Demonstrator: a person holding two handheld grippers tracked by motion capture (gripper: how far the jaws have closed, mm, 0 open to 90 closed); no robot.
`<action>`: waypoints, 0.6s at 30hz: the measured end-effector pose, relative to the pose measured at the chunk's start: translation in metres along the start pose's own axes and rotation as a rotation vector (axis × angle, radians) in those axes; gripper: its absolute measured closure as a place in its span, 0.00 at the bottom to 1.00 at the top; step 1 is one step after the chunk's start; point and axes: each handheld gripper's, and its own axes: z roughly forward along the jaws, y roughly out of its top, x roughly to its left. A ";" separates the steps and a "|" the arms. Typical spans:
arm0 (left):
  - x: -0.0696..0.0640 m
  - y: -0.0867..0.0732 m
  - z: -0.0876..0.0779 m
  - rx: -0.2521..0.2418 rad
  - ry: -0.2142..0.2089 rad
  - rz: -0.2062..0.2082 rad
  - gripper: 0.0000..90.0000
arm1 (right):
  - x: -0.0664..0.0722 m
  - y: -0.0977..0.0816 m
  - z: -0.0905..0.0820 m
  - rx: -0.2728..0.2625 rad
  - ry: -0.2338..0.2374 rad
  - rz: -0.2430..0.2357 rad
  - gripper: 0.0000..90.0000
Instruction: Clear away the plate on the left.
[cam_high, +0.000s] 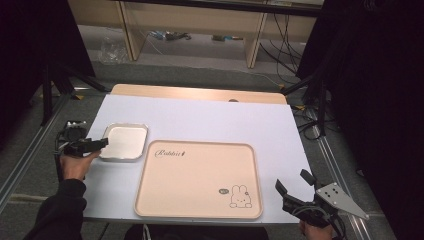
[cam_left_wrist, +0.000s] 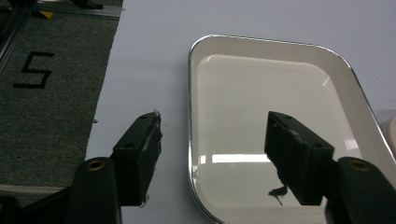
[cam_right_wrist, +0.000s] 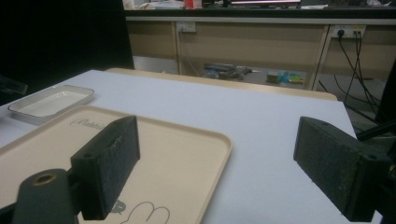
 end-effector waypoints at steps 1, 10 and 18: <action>0.000 0.000 0.002 0.004 0.004 0.005 0.47 | 0.002 0.000 0.000 0.009 0.008 0.023 0.17; 0.003 0.002 0.017 0.035 0.012 -0.007 0.67 | 0.000 0.000 -0.001 0.015 -0.001 0.002 0.17; 0.009 0.004 0.034 0.064 -0.007 -0.041 0.79 | 0.001 0.000 0.000 -0.002 0.010 0.014 0.17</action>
